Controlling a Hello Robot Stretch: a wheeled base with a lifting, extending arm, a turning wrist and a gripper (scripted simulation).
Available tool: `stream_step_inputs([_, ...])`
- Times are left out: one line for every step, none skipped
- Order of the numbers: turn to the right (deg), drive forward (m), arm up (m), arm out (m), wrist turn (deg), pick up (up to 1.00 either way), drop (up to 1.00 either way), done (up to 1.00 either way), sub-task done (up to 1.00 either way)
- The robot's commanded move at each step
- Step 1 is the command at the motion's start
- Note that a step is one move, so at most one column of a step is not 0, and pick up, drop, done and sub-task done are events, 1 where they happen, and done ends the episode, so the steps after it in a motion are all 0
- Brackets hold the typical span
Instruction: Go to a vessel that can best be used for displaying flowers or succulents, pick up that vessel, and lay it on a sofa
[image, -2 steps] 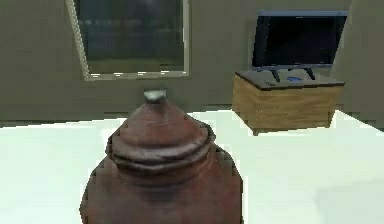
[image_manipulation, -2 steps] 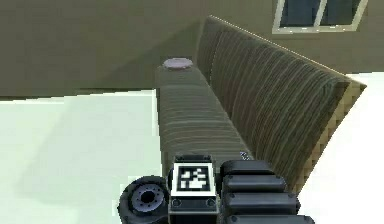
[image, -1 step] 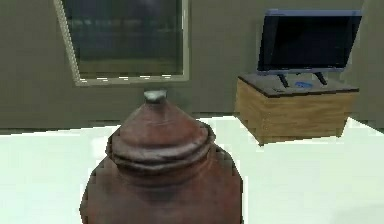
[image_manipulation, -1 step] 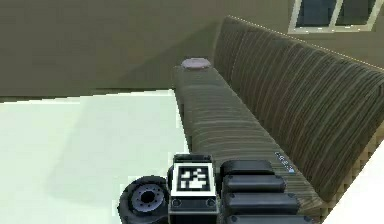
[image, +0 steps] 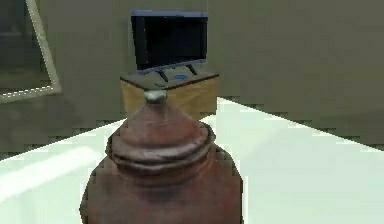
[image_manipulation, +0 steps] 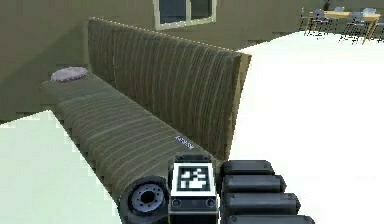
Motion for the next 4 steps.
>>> stream_step_inputs([0.0, 0.45, 0.0, 0.0, 0.0, 0.0, 0.0, 0.0, 0.0])
stream_step_inputs([45.0, 0.0, 0.0, 0.0, 0.0, 0.0, 0.0, 0.0, 0.0])
stream_step_inputs([0.0, 1.0, 0.0, 0.0, 0.0, 0.0, 0.0, 0.0, 0.0])
stream_step_inputs([0.0, 0.55, 0.0, 0.0, 0.0, 0.0, 0.0, 0.0, 0.0])
